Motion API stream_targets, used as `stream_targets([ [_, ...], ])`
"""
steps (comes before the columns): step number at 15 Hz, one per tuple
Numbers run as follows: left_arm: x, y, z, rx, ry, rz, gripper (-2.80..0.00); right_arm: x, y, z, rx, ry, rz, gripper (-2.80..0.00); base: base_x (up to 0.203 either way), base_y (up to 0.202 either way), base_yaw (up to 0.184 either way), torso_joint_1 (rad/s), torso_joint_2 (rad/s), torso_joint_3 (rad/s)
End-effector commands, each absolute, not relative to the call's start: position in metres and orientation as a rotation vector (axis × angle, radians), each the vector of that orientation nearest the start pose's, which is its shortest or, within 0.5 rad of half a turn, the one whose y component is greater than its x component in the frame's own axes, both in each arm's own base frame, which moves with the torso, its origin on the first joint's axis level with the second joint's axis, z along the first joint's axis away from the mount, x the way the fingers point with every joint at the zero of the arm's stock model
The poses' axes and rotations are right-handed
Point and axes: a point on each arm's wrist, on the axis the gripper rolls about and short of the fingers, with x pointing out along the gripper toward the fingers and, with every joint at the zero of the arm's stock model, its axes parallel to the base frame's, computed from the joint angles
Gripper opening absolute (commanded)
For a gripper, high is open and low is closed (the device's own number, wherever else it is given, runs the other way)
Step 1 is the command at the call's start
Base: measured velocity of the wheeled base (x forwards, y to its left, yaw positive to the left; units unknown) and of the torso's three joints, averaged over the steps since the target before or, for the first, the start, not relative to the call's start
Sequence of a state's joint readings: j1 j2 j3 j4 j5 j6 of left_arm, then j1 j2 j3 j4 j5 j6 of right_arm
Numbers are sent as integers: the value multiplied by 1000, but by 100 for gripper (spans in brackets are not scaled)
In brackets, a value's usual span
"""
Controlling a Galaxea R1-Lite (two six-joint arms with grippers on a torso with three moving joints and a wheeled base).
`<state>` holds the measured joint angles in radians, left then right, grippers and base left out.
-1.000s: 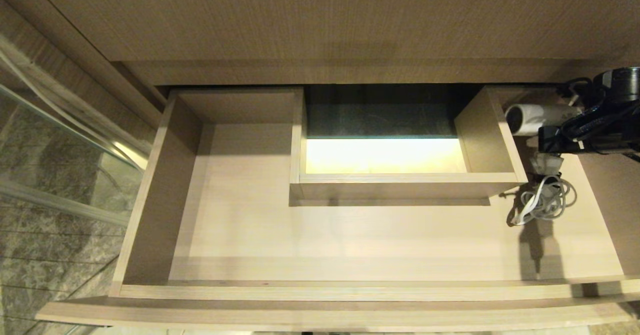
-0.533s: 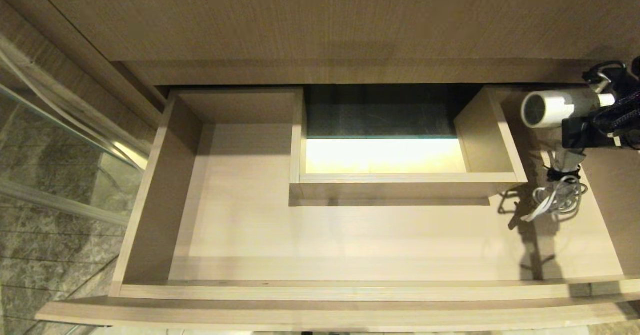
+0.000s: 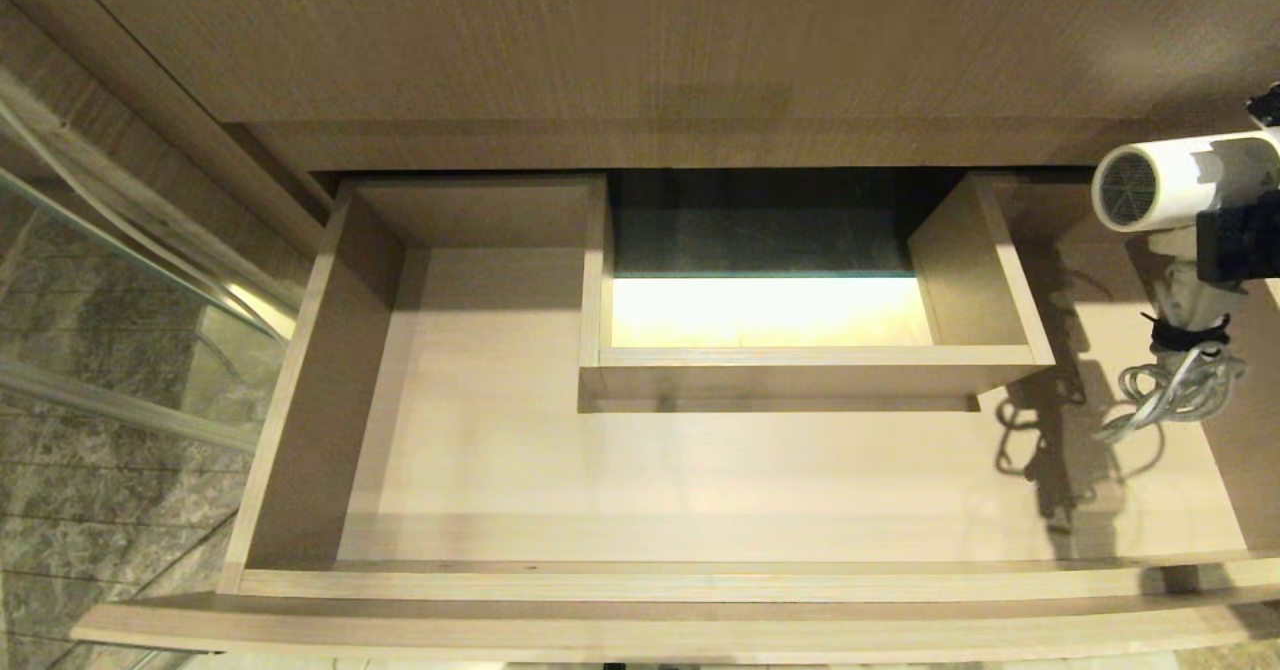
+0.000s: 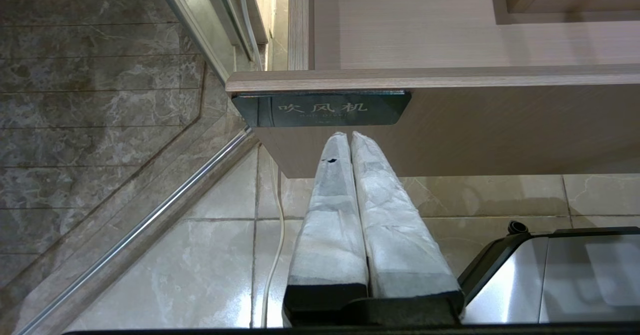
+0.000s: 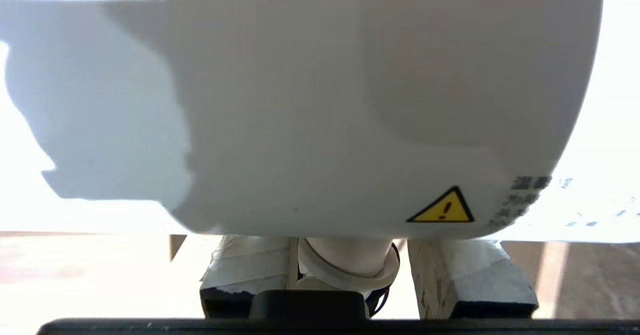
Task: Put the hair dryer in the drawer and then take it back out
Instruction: Pick up the hairdryer
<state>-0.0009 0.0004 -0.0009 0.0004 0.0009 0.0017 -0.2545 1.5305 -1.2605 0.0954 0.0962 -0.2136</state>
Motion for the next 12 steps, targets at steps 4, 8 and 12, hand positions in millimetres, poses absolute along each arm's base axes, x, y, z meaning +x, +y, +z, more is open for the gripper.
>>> stream_targets([
  [4, -23, 0, 76, 2, -2, 0, -280, 218, -54, 317, -207, 313, -116, -280, 0, 0, 0, 0, 0, 0],
  [8, -23, 0, 76, 0, -2, 0, -280, 184, -46, 330, -231, 294, -116, -280, 0, 0, 0, 0, 0, 0],
  [12, -23, 0, 75, 1, 0, 0, -280, 144, -36, 342, -285, 282, -116, -280, 0, 0, 0, 0, 0, 0],
])
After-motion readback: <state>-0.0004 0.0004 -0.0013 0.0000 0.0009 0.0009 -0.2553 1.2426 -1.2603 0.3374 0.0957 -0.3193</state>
